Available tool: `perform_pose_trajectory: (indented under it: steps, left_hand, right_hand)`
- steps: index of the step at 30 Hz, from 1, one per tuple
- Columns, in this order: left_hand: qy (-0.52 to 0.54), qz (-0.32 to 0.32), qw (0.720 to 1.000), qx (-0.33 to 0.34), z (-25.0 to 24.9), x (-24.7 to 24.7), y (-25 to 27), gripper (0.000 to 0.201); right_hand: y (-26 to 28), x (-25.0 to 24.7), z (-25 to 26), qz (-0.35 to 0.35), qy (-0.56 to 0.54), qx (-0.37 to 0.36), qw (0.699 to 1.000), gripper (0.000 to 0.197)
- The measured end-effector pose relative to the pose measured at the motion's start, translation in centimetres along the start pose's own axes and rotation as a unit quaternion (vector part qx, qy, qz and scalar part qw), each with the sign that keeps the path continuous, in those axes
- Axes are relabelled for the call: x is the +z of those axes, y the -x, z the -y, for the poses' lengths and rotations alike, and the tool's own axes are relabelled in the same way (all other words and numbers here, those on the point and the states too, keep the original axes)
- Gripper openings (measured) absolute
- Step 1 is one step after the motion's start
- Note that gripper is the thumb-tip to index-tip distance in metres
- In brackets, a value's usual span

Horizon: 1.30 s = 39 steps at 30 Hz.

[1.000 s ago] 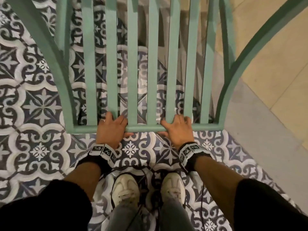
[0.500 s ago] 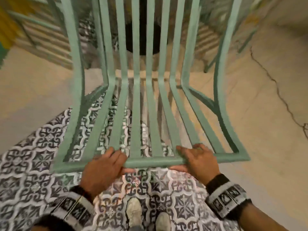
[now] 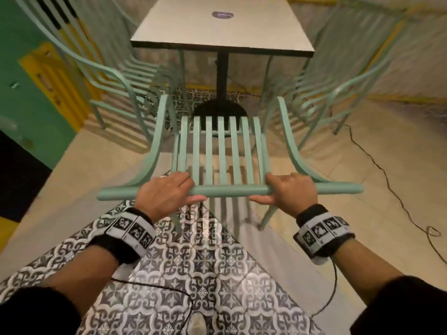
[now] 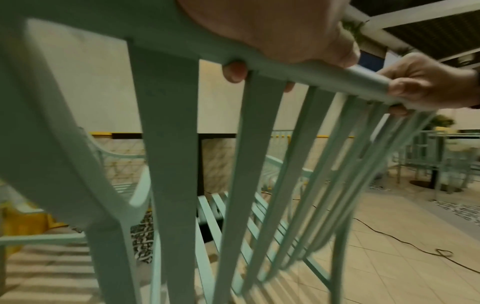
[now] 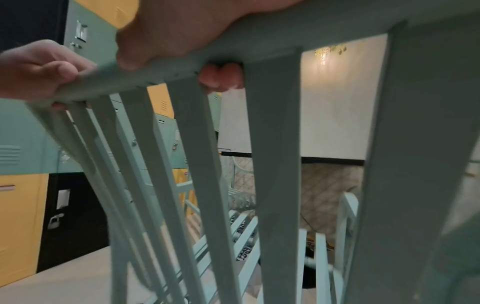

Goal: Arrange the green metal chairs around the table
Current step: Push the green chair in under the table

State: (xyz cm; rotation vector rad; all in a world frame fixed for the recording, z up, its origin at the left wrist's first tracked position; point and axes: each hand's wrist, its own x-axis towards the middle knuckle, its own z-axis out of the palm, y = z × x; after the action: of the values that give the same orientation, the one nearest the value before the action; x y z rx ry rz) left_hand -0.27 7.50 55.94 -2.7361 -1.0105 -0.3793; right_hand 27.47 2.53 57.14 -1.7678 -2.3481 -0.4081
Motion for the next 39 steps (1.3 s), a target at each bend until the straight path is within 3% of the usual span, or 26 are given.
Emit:
perform_pose_trajectory:
  steps: [4,8,15,19,31,39]
  left_hand:
    - [0.001,0.026,0.999,-0.037,0.5,-1.7,-2.1,0.075]
    - [-0.003,0.054,0.987,-0.152,0.4,-2.4,-2.1,0.077]
    - [-0.002,0.104,0.98,-0.167,2.3,-1.6,-5.3,0.081]
    - [0.016,0.115,0.978,-0.171,5.3,0.2,-9.4,0.09]
    - [0.051,0.129,0.977,-0.164,18.0,6.1,-24.6,0.082]
    - [0.043,0.136,0.974,-0.177,24.2,8.4,-30.4,0.082]
  right_hand:
    - [-1.2,-1.3,-0.7,0.007,0.001,-0.001,1.0,0.061]
    - [-0.4,-1.0,-1.2,0.007,-0.022,0.018,1.0,0.067]
    - [-3.3,0.1,-3.4,0.023,-0.025,0.033,0.999,0.078]
    - [-7.8,2.2,-6.2,0.033,-0.01,0.033,0.999,0.081]
    - [-25.1,8.6,-15.3,0.044,0.003,0.035,0.998,0.085]
    - [-33.7,11.5,-18.4,0.028,0.01,0.017,0.999,0.086]
